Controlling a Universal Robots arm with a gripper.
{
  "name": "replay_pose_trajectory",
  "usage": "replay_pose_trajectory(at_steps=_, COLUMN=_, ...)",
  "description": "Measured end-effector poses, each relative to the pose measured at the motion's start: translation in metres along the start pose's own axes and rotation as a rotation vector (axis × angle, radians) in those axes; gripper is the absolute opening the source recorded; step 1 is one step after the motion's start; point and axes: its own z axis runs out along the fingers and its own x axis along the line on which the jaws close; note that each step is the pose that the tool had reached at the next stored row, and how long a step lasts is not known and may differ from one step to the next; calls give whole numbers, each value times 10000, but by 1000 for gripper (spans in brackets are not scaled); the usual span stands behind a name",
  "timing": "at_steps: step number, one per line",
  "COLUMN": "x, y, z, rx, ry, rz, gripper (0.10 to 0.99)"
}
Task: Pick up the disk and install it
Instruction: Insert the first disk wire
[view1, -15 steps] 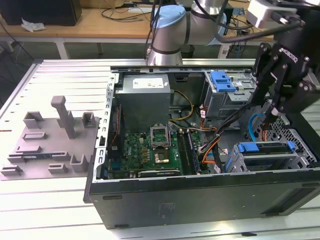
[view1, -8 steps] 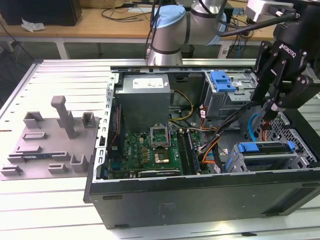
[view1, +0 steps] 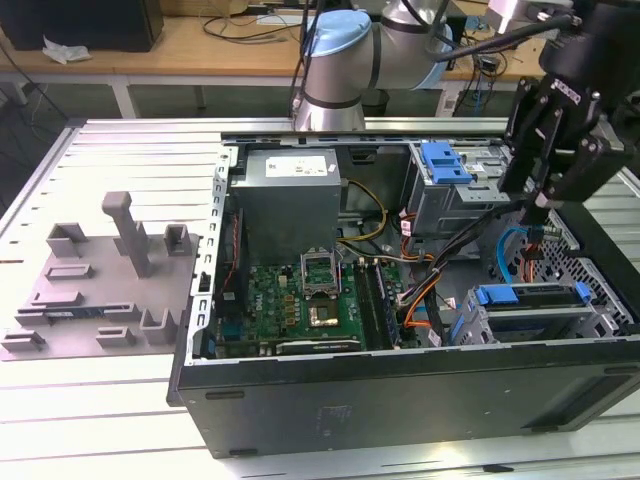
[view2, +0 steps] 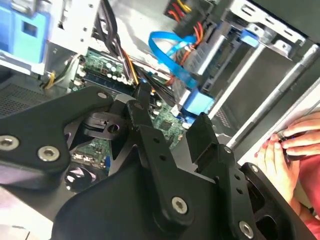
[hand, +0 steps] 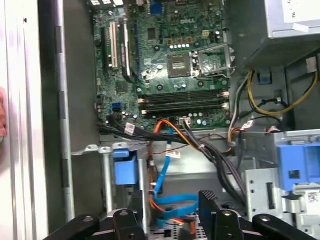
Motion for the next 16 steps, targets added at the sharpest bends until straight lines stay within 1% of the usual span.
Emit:
replay_pose_trajectory(at_steps=2, x=-99, y=-8, z=5, rx=-3, ry=88, rz=5, gripper=565)
replay_pose_trajectory(at_steps=3, x=-160, y=-21, z=7, rx=-5, ry=115, rz=6, gripper=565)
replay_pose_trajectory(at_steps=4, x=-202, y=-34, z=7, rx=-7, ry=124, rz=7, gripper=565)
replay_pose_trajectory(at_steps=5, x=-273, y=-71, z=11, rx=-14, ry=128, rz=6, gripper=565)
replay_pose_trajectory(at_steps=6, x=-331, y=-126, z=17, rx=-33, ry=131, rz=4, gripper=565)
replay_pose_trajectory(at_steps=8, x=-369, y=-188, z=27, rx=-86, ry=135, rz=-1, gripper=565)
replay_pose_trajectory(at_steps=9, x=-390, y=-255, z=32, rx=-150, ry=151, rz=-7, gripper=565)
replay_pose_trajectory(at_steps=10, x=-399, y=-306, z=36, rx=-195, ry=176, rz=-9, gripper=565)
replay_pose_trajectory(at_steps=11, x=-405, y=-369, z=36, rx=-269, ry=254, rz=-12, gripper=565)
replay_pose_trajectory(at_steps=12, x=-411, y=-453, z=31, rx=-453, ry=513, rz=-15, gripper=565)
replay_pose_trajectory(at_steps=13, x=-413, y=-484, z=29, rx=-521, ry=633, rz=-11, gripper=565)
replay_pose_trajectory(at_steps=14, x=-415, y=-515, z=27, rx=-591, ry=771, rz=-9, gripper=565)
replay_pose_trajectory(at_steps=15, x=-420, y=-566, z=23, rx=-716, ry=1058, rz=-1, gripper=565)
replay_pose_trajectory(at_steps=16, x=-421, y=-592, z=22, rx=-769, ry=1195, rz=5, gripper=565)
